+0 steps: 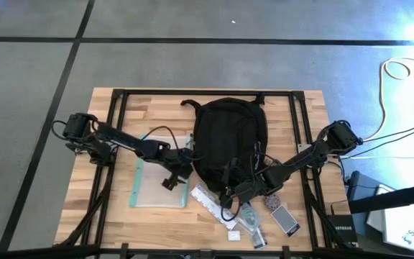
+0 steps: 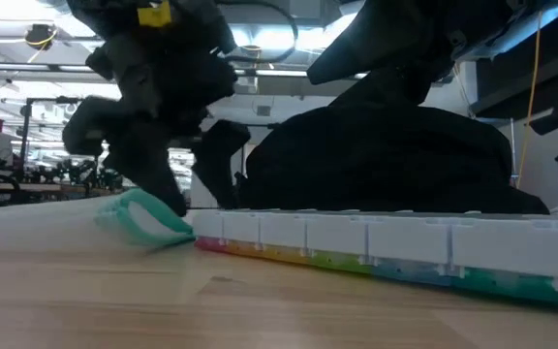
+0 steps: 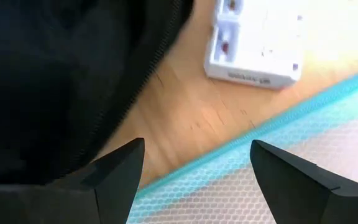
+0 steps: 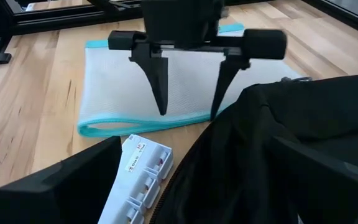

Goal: Unpack backpack
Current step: Open the transparent zipper bag

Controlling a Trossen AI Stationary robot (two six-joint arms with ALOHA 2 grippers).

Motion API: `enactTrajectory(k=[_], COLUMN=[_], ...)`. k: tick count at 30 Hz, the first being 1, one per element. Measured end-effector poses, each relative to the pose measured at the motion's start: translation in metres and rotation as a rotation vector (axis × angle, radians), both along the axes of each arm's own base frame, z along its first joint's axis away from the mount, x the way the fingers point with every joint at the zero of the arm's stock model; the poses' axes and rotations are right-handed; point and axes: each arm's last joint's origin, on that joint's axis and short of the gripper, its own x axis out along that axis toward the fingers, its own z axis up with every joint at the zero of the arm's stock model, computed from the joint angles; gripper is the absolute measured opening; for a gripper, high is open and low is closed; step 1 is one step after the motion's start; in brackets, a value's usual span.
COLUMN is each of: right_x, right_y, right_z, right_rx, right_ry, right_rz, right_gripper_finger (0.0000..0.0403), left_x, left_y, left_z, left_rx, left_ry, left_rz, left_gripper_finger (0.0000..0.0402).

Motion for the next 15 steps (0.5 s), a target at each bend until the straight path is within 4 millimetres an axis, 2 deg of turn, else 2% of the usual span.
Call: enactTrajectory(k=[11, 15], right_x=[0.0, 0.0], right_y=[0.0, 0.0], right_z=[0.0, 0.0], right_rx=[0.0, 0.0], right_ry=[0.0, 0.0], right_rz=[0.0, 0.0], right_gripper_finger=[0.039, 0.039], left_x=[-0.0033, -0.0033], left_y=[-0.002, -0.0085], left_z=[-0.0041, -0.0078], left_rx=[0.15, 0.173], left_ry=[0.011, 0.005], left_rz=[-0.143, -0.24], left_gripper_finger=[0.028, 0.0262])
